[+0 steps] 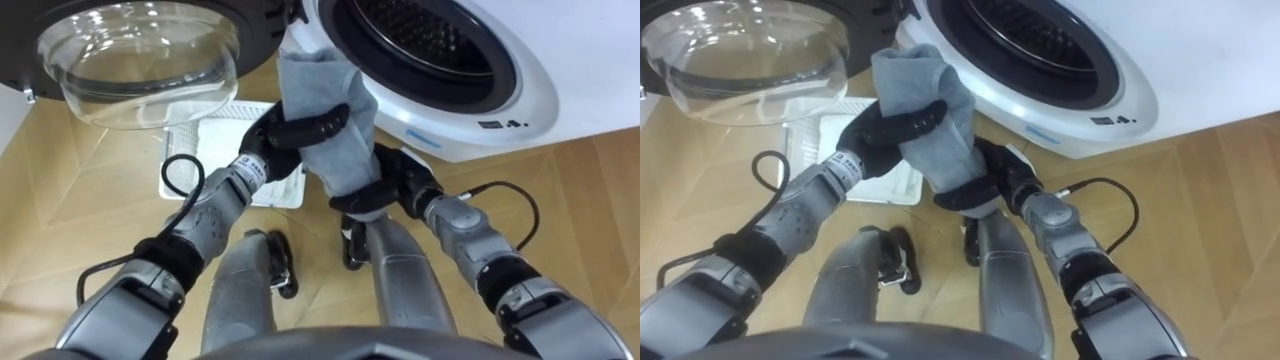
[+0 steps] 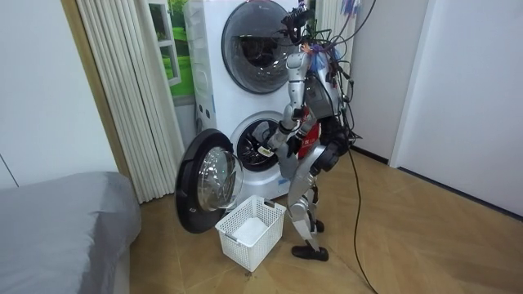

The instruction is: Put towel into washing machine

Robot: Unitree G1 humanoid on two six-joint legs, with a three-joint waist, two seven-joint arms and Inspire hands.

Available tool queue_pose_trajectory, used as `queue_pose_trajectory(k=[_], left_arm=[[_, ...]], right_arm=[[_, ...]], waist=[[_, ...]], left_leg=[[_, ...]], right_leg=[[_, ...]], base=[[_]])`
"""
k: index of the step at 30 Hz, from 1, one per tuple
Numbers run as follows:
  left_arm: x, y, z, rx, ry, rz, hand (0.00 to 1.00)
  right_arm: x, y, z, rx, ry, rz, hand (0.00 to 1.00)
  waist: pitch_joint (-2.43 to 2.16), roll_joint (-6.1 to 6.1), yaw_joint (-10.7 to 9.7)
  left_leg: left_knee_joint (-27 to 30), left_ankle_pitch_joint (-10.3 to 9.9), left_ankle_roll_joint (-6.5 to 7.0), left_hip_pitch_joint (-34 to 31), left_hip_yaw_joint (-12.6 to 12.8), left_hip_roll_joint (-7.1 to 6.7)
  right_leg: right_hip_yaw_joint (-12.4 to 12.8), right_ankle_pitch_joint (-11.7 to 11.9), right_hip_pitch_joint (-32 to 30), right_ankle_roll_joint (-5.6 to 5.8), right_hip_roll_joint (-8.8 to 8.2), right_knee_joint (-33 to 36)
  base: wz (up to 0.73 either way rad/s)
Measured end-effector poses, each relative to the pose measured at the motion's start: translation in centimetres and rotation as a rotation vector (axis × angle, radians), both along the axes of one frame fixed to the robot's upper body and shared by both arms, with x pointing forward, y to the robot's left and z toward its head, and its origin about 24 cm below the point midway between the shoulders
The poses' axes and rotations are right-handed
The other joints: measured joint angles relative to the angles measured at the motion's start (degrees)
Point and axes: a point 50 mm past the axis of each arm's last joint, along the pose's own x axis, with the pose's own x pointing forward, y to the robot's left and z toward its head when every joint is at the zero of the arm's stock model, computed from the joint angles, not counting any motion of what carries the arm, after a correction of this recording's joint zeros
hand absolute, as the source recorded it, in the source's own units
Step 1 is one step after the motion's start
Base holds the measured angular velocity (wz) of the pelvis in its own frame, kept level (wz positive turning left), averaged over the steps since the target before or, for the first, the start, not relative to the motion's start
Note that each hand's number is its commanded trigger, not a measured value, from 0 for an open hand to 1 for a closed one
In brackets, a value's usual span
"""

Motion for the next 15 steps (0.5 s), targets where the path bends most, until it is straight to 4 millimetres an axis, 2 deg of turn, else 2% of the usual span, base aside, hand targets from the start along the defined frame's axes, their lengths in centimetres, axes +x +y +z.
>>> queue_pose_trajectory(k=[4,13,14,15], left_arm=[[-0.38,0.48,-0.39,-0.098,0.044,0.065,1.00],[-0.59,0.86,-0.66,-0.166,0.080,0.121,1.00],[-0.60,0.95,-0.68,-0.168,0.081,0.127,0.00],[-0.60,0.99,-0.68,-0.170,0.081,0.130,0.00]], right_arm=[[0.16,-0.11,0.19,-0.020,-0.008,0.028,1.00],[0.15,0.14,0.19,-0.027,-0.004,0.066,1.00],[0.14,0.15,0.19,-0.026,-0.004,0.069,1.00],[0.14,0.17,0.19,-0.025,-0.004,0.070,1.00]], waist=[[0.00,-0.01,-0.1],[-0.01,-0.03,-0.2],[-0.01,-0.03,-0.1],[-0.01,-0.03,-0.2]], left_leg=[[-0.5,0.1,-0.05,0.5,0.2,-0.28],[-0.8,0.1,-0.13,0.4,0.2,-0.05],[-1.0,0.1,-0.17,0.4,0.2,0.00],[-1.0,0.1,-0.19,0.4,0.2,0.02]], right_leg=[[0.3,0.0,0.1,0.00,-0.06,0.0],[0.3,0.1,0.1,-0.10,0.19,-0.5],[0.3,0.1,0.2,-0.16,0.25,-0.7],[0.3,0.1,0.2,-0.16,0.25,-0.8]], base=[[-0.01],[0.00],[0.00],[0.00]])
